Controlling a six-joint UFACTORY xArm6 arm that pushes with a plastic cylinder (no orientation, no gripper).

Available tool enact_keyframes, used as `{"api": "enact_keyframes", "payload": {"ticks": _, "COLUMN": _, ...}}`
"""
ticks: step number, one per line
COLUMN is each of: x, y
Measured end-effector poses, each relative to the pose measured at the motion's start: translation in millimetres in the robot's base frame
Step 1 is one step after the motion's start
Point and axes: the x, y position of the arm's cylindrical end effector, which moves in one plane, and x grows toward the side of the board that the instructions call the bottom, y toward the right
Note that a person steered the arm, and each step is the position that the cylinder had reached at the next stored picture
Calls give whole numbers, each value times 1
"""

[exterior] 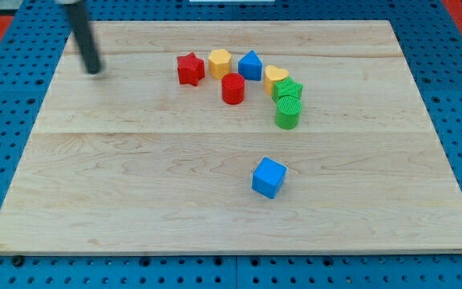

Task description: Slide the arm towards top side

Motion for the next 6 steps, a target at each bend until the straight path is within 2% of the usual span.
{"api": "enact_keyframes", "payload": {"ticks": 1, "x": 12, "y": -16}}
{"api": "enact_keyframes", "payload": {"ticks": 2, "x": 5, "y": 119}}
{"api": "enact_keyframes", "payload": {"ticks": 3, "x": -49, "y": 157}}
{"api": "enact_keyframes", "payload": {"ticks": 4, "x": -24, "y": 6}}
{"api": "enact_keyframes", "payload": {"ticks": 5, "x": 51, "y": 53}}
{"api": "enact_keyframes", "payload": {"ticks": 6, "x": -32, "y": 31}}
